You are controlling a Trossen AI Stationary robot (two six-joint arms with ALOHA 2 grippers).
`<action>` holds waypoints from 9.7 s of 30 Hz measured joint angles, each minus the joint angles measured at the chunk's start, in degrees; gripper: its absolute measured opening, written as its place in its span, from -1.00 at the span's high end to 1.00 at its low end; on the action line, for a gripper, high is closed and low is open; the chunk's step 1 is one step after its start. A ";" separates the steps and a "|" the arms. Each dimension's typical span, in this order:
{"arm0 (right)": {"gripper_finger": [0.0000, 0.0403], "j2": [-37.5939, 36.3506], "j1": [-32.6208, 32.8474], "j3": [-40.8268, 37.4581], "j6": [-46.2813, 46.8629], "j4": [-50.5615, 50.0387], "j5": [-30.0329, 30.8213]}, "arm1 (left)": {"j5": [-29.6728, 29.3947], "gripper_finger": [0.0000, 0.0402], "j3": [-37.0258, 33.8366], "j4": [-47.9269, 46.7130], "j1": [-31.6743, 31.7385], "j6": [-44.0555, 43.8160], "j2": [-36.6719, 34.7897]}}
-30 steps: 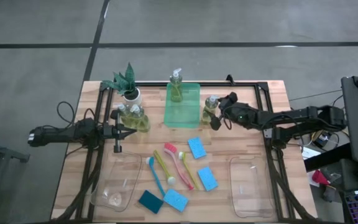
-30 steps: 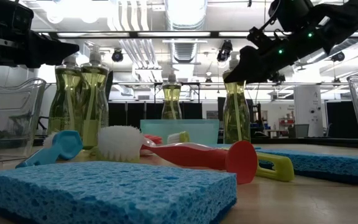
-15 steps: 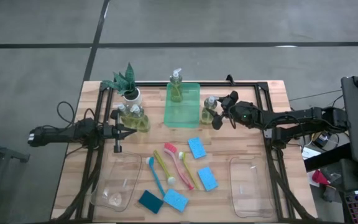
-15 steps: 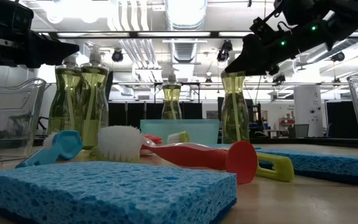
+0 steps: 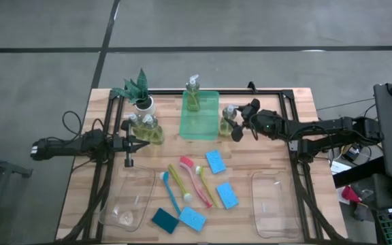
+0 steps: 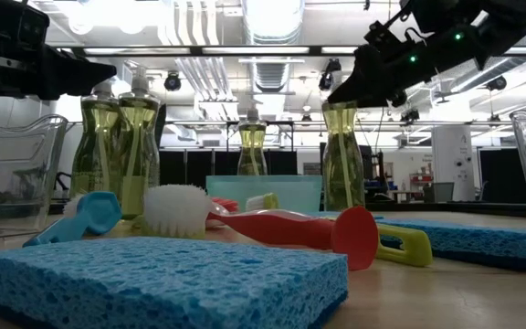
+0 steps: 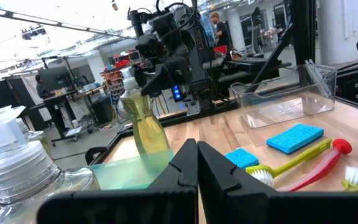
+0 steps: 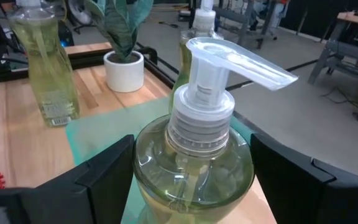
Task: Pick & Place Kitchen Sink Supplies
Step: Put the top right dishwashing liquid into the green bin, then put the right dishwashing liquid into the green bin
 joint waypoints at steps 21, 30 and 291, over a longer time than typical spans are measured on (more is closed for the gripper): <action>-0.44 -0.30 -0.02 6.93 -4.36 -5.77 1.12 | 0.04 1.00 0.00 0.00 -0.01 0.00 -0.01; -0.44 -0.30 -0.04 12.80 -7.73 -9.50 1.15 | 0.20 1.00 0.00 -0.02 0.00 -0.01 -0.02; -0.31 -41.81 6.95 -28.59 2.58 -6.18 -25.93 | -38.41 -0.29 71.11 -56.16 -5.65 -41.64 52.82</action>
